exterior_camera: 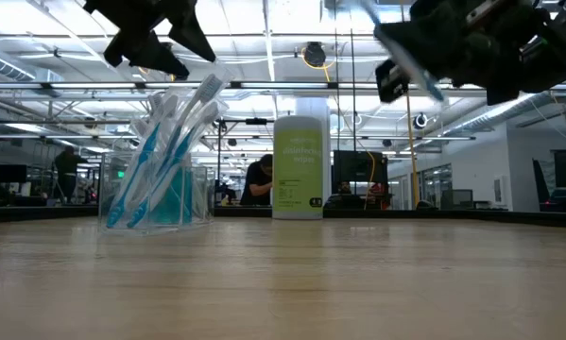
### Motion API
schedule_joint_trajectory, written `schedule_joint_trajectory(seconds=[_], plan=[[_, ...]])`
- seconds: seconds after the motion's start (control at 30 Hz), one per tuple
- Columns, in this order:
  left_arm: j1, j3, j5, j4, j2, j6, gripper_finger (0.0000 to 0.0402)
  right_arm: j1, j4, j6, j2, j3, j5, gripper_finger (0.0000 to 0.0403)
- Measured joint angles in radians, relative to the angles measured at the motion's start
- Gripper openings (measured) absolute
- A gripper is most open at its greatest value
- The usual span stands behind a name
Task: Pick & Place toothbrushing station
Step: Put the blue toothbrush into the transparent organizer
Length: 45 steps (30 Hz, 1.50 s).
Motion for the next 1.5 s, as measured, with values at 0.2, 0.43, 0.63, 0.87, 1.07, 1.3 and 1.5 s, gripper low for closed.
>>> schedule_joint_trajectory(seconds=[0.2, 0.43, 0.63, 0.87, 1.07, 1.3, 1.5], plan=[[0.003, 0.0, 0.002, 0.0, 0.026, -0.016, 0.0296, 0.047, 0.163, 0.051, 0.008, 0.001, -0.044, 0.0009], [0.002, 0.0, 0.009, 0.004, 0.025, -0.015, 0.0296, 0.141, 0.45, 0.131, 0.008, 0.001, -0.174, 0.0009], [0.002, 0.0, 0.012, 0.004, 0.025, -0.015, 0.0296, 0.225, 0.545, 0.158, -0.013, 0.007, -0.176, 0.0009], [0.002, 0.0, 0.017, 0.015, 0.025, -0.012, 0.0296, 0.258, 0.55, 0.121, -0.033, 0.011, -0.175, 0.0009], [0.004, 0.0, 0.035, 0.017, 0.025, -0.017, 0.0296, 0.258, 0.535, 0.102, -0.032, 0.011, -0.176, 0.0009], [0.016, 0.0, 0.2, 0.246, 0.065, 0.14, 0.0296, 0.254, 0.34, -0.06, -0.032, 0.011, 0.098, 0.0009], [0.017, 0.0, 0.313, 0.619, 0.181, 0.399, 0.0296, 0.253, 0.152, -0.209, -0.032, 0.01, 0.507, 0.0009]])
